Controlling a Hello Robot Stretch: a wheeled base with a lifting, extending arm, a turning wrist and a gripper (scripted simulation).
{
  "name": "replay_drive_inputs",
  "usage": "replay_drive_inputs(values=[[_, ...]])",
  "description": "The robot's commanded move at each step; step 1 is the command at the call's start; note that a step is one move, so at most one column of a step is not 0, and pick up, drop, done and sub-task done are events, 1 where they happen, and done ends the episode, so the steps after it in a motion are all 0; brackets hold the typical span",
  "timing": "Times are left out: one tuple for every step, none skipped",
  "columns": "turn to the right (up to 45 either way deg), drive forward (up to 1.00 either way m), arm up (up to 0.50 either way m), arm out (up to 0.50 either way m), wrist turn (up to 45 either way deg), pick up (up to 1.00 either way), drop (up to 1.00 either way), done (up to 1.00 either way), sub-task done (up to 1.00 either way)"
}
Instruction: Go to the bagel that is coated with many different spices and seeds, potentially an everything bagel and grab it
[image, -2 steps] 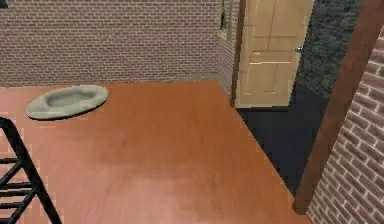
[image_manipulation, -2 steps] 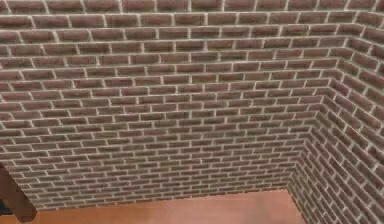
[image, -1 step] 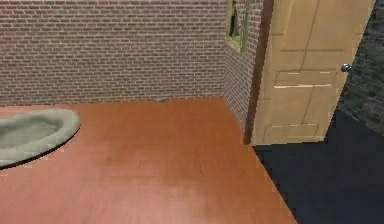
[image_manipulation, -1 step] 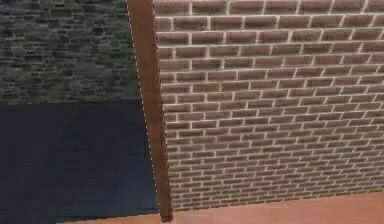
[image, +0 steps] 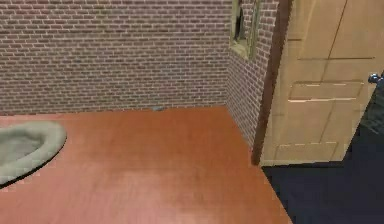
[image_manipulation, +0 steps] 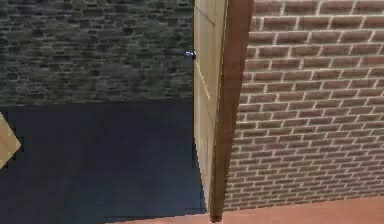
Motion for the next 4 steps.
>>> replay_drive_inputs(values=[[45.0,0.0,0.0,0.0,0.0,0.0,0.0,0.0,0.0],[12.0,0.0,0.0,0.0,0.0,0.0,0.0,0.0,0.0],[3.0,0.0,0.0,0.0,0.0,0.0,0.0,0.0,0.0],[0.0,0.5,0.0,0.0,0.0,0.0,0.0,0.0,0.0]])
